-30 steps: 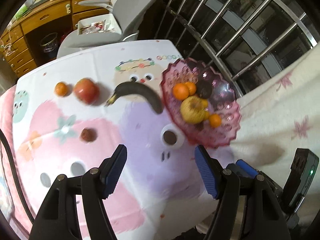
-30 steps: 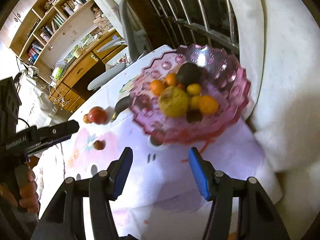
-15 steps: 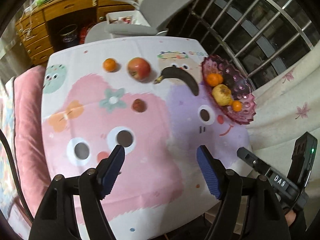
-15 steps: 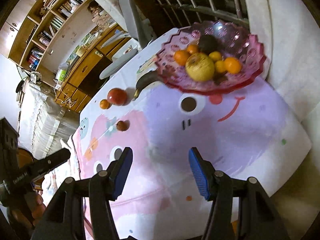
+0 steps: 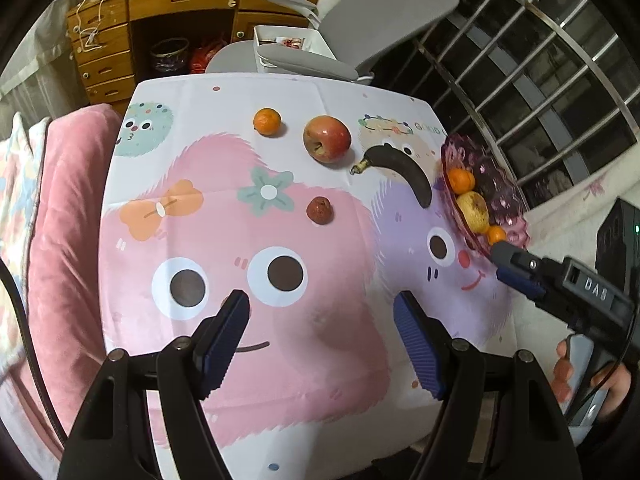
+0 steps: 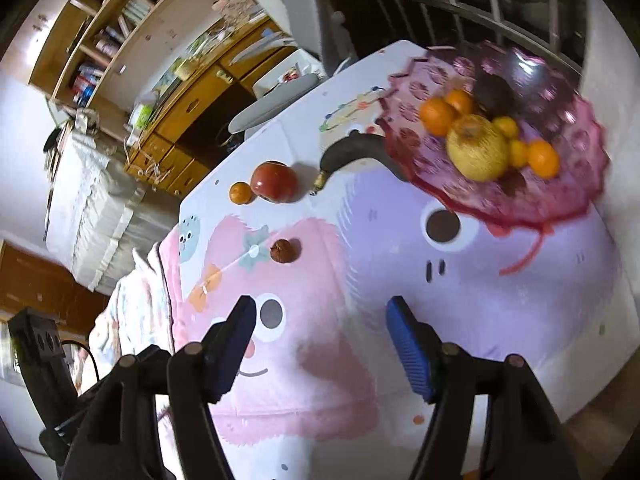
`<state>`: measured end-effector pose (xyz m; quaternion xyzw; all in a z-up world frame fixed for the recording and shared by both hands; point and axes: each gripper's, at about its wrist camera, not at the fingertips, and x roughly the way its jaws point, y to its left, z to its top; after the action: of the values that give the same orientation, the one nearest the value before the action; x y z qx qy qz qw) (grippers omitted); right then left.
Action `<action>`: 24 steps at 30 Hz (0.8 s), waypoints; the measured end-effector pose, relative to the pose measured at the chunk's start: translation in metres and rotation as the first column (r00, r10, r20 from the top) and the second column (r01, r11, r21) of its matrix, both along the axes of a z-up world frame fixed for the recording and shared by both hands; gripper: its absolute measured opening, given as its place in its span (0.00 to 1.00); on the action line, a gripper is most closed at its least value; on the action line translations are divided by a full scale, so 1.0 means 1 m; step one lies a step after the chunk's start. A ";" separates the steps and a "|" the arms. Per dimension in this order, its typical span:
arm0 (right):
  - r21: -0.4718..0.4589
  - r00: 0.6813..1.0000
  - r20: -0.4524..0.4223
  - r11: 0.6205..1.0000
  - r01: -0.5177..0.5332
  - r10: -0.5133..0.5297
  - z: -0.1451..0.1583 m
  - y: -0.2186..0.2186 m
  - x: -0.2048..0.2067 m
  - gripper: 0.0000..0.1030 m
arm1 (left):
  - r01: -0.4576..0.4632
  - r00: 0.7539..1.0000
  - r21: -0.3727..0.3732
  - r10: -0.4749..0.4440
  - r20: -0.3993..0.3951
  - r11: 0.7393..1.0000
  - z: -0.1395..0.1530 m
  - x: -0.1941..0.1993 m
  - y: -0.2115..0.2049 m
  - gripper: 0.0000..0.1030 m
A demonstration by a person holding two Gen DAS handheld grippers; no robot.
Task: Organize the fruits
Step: 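Move both tools back toward the red apple and small brown fruit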
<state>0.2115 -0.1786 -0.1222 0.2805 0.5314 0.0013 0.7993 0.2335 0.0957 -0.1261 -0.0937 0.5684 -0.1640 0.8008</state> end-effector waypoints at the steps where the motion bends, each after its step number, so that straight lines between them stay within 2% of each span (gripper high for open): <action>1: -0.004 1.000 -0.003 1.000 -0.026 0.026 0.000 -0.001 0.010 0.66 | -0.004 1.000 -0.004 0.004 0.004 1.000 -0.003 0.002 -0.002 0.71; 4: -0.018 0.996 -0.006 0.996 -0.085 0.085 -0.002 -0.002 0.031 0.66 | -0.013 0.999 0.004 0.013 0.038 1.000 -0.013 0.007 -0.012 0.71; 9: -0.050 0.982 -0.015 0.981 -0.189 0.188 -0.008 -0.001 0.074 0.68 | -0.065 0.997 0.002 0.065 0.029 0.998 -0.034 0.021 -0.029 0.71; 15: -0.079 0.944 0.004 0.941 -0.329 0.330 -0.018 0.008 0.126 0.71 | -0.138 0.990 0.013 0.138 0.030 0.990 -0.062 0.044 -0.048 0.71; 18: -0.130 0.910 0.027 0.904 -0.407 0.413 -0.023 0.019 0.146 0.72 | -0.164 0.986 0.020 0.164 0.033 0.986 -0.075 0.056 -0.056 0.71; 24: -0.251 0.810 0.039 0.790 -0.559 0.585 -0.043 0.046 0.175 0.73 | -0.213 0.976 0.033 0.212 0.045 0.976 -0.099 0.077 -0.066 0.70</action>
<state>0.3861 -0.1322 -0.1654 0.0125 0.5410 0.1986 0.8172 0.3106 0.0300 -0.2251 -0.1354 0.5417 -0.0685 0.8268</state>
